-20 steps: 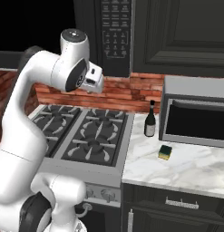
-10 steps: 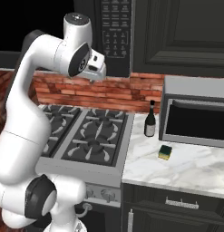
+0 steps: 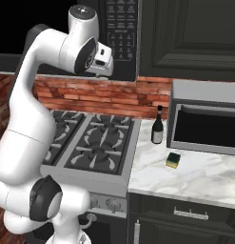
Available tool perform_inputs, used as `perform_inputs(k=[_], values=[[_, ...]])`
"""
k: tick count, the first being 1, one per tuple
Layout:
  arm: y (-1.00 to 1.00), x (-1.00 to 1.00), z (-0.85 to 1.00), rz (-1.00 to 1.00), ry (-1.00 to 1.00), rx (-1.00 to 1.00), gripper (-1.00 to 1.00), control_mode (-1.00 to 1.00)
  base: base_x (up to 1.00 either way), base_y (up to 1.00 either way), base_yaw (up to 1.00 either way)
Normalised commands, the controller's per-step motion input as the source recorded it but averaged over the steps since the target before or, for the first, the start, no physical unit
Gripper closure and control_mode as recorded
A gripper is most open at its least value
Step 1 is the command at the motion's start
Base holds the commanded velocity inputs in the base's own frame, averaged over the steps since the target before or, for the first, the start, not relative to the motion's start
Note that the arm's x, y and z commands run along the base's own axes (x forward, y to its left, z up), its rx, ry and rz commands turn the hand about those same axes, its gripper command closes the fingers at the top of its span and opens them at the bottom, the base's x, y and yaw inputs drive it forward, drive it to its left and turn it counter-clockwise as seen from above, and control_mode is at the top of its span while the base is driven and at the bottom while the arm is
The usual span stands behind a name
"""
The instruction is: Place the sponge inside the microwave to prepare for sanitizing.
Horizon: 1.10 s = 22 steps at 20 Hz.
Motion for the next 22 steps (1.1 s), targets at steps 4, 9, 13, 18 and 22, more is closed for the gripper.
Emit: perform_inputs(k=[4, 9, 13, 18, 22], values=[[0.00, 0.12, 0.10, 0.00, -0.26, -0.01, -1.00, -1.00, 0.00, 0.00, 0.00], [0.00, 0.16, 0.08, 0.00, -0.34, -0.01, -1.00, -1.00, 0.00, 0.00, 0.00], [0.00, 0.27, 0.14, 0.00, -0.22, 0.00, -1.00, -1.00, 0.00, 0.00, 0.00], [-0.11, 0.42, 0.24, 0.00, -0.01, 0.00, -1.00, -1.00, 0.00, 0.00, 0.00], [-0.09, 0.37, 0.28, 0.00, 0.00, 0.00, -1.00, -1.00, 0.00, 0.00, 0.00]])
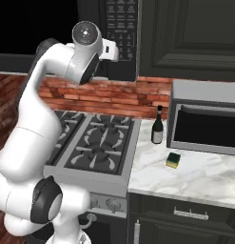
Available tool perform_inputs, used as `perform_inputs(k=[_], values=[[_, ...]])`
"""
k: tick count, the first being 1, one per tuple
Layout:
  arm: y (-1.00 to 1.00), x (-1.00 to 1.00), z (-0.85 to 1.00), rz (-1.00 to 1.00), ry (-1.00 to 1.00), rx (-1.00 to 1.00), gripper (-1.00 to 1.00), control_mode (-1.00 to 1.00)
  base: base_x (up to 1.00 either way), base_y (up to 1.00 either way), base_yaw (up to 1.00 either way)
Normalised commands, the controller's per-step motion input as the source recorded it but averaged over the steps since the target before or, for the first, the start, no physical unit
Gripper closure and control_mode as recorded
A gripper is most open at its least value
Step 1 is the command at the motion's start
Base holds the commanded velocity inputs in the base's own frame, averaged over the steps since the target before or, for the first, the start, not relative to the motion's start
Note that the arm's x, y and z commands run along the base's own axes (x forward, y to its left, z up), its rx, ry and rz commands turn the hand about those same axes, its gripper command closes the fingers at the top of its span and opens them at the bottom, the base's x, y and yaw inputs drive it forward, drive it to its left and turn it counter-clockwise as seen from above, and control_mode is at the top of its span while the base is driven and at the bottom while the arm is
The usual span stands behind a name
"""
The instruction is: Place the sponge inside the microwave to prepare for sanitizing.
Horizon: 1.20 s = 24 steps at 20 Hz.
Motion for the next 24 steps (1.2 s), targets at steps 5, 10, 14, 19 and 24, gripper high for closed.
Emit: perform_inputs(k=[5, 10, 14, 19, 24], values=[[-0.14, 0.31, 0.27, 0.00, -0.02, 0.00, -1.00, -1.00, 0.00, 0.00, 0.00], [-0.06, 0.25, 0.19, 0.00, -0.09, 0.00, -1.00, -1.00, 0.00, 0.00, 0.00], [0.02, 0.30, 0.06, 0.00, -0.15, 0.00, -1.00, -1.00, 0.00, 0.00, 0.00], [0.16, 0.38, 0.00, 0.00, -0.14, 0.00, -1.00, -1.00, 0.00, 0.00, 0.00], [0.27, 0.43, 0.00, 0.00, -0.11, 0.00, -1.00, -1.00, 0.00, 0.00, 0.00]])
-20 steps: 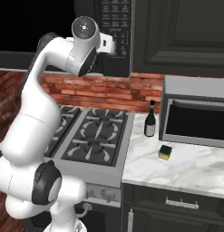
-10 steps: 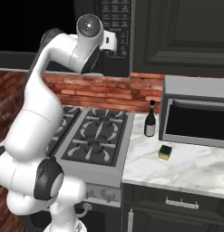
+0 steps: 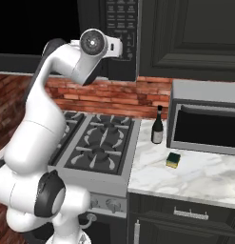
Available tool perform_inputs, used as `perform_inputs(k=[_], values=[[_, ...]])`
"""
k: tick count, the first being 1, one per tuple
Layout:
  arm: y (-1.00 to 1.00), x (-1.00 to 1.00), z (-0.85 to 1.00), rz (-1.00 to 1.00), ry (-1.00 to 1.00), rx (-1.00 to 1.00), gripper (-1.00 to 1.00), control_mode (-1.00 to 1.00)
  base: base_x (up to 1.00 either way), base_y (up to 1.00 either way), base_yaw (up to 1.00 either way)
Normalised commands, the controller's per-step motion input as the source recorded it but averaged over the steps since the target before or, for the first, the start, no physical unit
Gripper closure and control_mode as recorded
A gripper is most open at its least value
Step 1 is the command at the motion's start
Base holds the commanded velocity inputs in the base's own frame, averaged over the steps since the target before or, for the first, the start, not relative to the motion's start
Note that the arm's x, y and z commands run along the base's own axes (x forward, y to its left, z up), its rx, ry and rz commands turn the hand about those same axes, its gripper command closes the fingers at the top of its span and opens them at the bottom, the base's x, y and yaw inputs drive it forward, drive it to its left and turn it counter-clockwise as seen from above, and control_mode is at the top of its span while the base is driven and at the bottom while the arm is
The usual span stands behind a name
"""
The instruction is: Place the sponge inside the microwave to prepare for sanitizing.
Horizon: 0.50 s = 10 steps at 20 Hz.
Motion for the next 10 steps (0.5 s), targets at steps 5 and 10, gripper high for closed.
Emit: perform_inputs(k=[5, 10], values=[[0.21, 0.56, 0.01, 0.00, -0.02, 0.00, 1.00, -1.00, 0.00, 0.00, 0.00], [0.06, 0.41, 0.04, 0.00, 0.00, 0.00, 1.00, -1.00, 0.00, 0.00, 0.00]])
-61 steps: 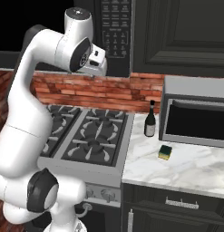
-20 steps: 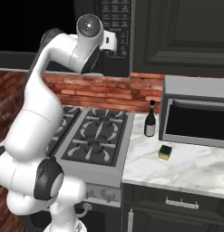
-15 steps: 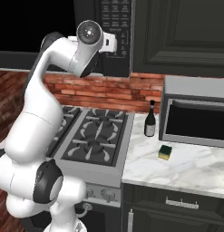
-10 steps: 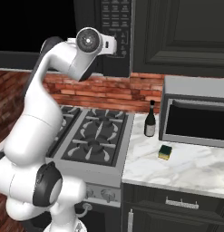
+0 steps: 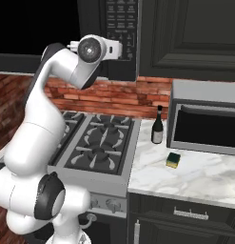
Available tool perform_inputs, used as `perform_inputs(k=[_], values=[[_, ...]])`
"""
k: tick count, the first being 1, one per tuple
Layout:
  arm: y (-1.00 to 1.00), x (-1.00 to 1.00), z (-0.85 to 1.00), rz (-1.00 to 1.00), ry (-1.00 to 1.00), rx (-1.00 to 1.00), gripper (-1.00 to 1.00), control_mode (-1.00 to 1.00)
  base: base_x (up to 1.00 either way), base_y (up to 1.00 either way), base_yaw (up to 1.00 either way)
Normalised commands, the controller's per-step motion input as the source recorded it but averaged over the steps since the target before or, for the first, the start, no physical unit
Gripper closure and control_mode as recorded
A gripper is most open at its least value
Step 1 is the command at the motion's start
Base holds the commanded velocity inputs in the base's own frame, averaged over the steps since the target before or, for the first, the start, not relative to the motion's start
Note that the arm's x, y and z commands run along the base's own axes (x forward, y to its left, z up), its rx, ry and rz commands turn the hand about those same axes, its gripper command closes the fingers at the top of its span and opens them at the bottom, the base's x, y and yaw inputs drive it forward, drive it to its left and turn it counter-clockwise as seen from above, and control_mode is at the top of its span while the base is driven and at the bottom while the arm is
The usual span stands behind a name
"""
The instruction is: Place the sponge inside the microwave to prepare for sanitizing.
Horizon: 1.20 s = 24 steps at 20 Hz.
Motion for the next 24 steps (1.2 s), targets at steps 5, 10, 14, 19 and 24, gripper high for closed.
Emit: perform_inputs(k=[5, 10, 14, 19, 24], values=[[0.02, -0.07, 0.00, 0.05, 0.00, 0.00, 1.00, -1.00, 0.00, 0.00, 0.00], [0.06, -0.37, 0.00, 0.03, 0.00, 0.00, 1.00, -1.00, 0.00, 0.00, 0.00], [0.07, -0.55, 0.00, 0.00, 0.00, 0.00, 1.00, -1.00, 0.00, 0.00, 0.00], [0.13, -0.63, 0.00, 0.00, 0.00, 0.00, 1.00, -1.00, 0.00, 0.00, 0.00], [0.18, -0.70, 0.01, -0.04, 0.00, -0.01, 1.00, -1.00, 0.00, 0.00, 0.00]])
